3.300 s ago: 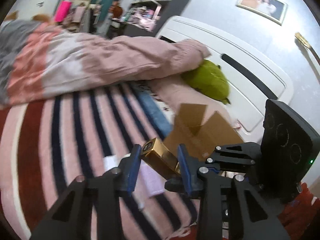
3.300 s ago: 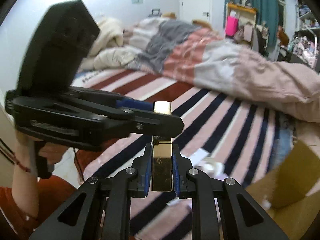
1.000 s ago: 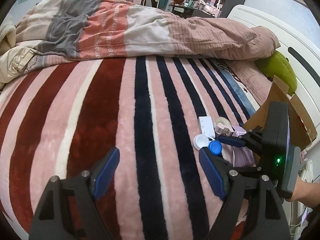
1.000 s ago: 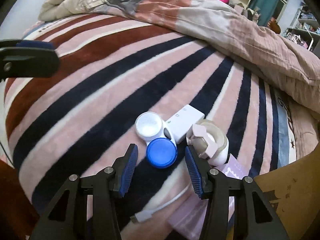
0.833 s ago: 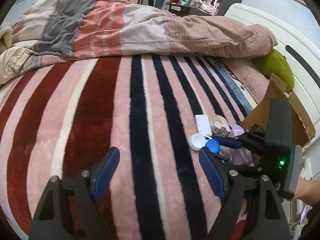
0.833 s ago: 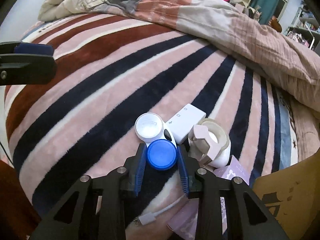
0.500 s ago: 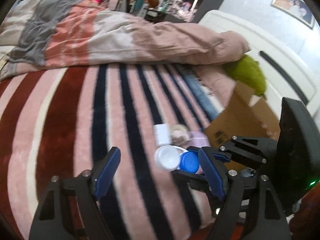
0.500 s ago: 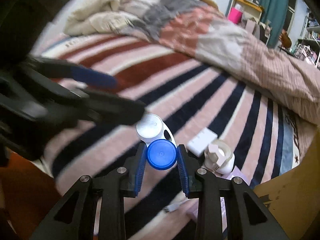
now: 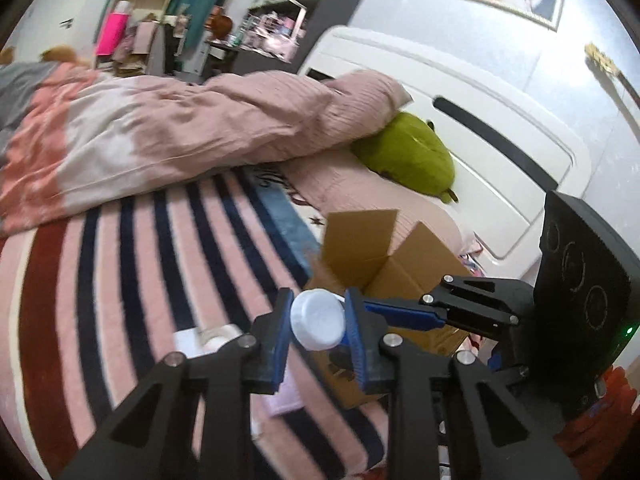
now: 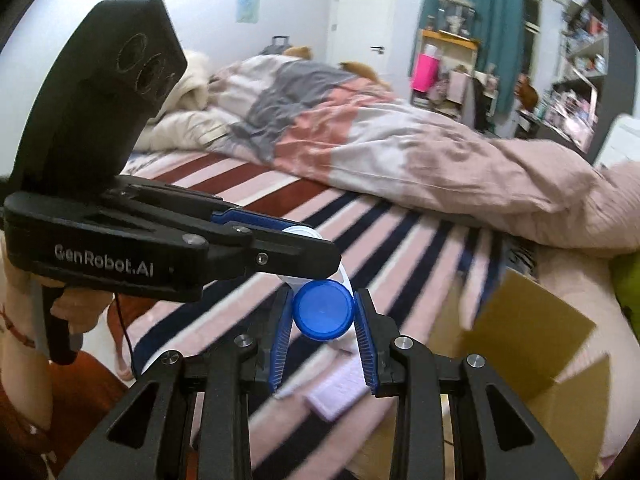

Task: Organize rigid objects
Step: 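Carry the round container into the cardboard box and release it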

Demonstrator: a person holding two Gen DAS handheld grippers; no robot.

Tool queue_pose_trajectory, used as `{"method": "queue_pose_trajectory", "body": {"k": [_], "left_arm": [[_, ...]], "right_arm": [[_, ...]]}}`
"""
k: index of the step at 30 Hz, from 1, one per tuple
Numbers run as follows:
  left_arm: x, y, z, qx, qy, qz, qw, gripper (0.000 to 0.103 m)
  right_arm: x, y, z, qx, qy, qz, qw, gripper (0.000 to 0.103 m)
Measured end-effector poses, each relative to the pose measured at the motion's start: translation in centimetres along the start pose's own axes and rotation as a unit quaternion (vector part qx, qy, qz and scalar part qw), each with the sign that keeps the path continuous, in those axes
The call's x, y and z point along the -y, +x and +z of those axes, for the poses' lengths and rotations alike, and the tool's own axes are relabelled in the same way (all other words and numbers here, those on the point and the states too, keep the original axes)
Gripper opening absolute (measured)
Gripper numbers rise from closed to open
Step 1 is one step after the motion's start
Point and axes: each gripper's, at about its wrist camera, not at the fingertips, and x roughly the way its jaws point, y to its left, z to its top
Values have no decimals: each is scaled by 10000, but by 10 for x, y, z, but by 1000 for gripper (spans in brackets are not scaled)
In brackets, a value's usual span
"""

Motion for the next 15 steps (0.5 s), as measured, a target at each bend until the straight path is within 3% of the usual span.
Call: {"method": "queue_pose_trajectory", "body": {"k": [8, 15], "left_arm": [[59, 77, 32, -830, 410, -22, 9957, 23], [75, 124, 32, -1455, 436, 182, 9882, 28]], "right_arm": [[74, -21, -20, -285, 632, -240, 9973, 26], [120, -13, -43, -999, 1273, -90, 9868, 26]]}}
